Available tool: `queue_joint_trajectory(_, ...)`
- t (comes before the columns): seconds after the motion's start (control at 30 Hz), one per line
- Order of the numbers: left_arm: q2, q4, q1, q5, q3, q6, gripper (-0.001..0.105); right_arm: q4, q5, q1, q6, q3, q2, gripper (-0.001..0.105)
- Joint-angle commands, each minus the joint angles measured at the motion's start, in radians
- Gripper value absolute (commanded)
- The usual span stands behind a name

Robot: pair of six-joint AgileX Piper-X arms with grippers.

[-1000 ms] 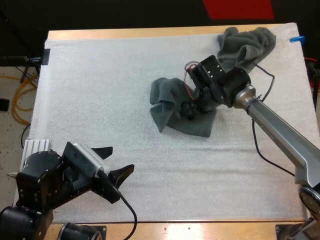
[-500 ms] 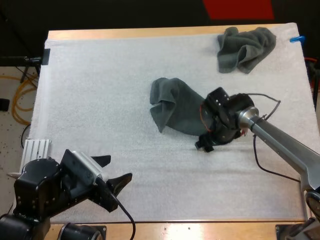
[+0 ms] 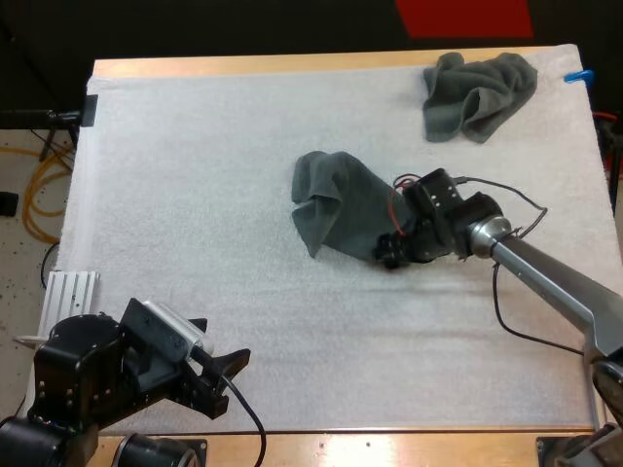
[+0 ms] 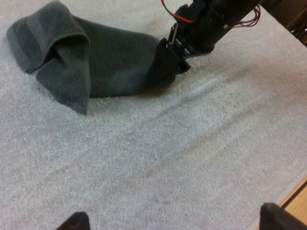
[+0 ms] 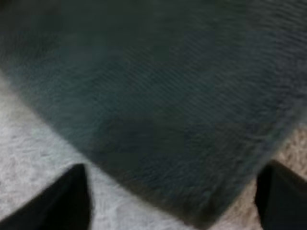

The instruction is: Pick towel from pile fold and stack

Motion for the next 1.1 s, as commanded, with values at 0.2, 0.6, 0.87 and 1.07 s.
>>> queue_joint_trajectory(0.2, -0.002, 0.003, -0.003, -0.01, -0.002, 0.004, 0.067, -0.029, -0.167, -0.04, 0.019, 0.001, 0.027, 0.038)
queue_joint_trajectory(0.6, -0.002, 0.003, -0.003, -0.01, -0.002, 0.004, 0.067, -0.102, -0.145, -0.039, 0.007, 0.001, -0.096, 0.0)
queue_joint_trajectory(0.87, -0.002, -0.003, -0.003, -0.01, -0.002, 0.004, 0.067, -0.091, 0.068, -0.039, -0.113, -0.031, -0.36, 0.0)
queue_joint_trajectory(1.07, -0.002, -0.003, -0.003, -0.009, -0.002, 0.013, 0.067, -0.091, 0.246, -0.039, -0.189, -0.091, -0.514, 0.0)
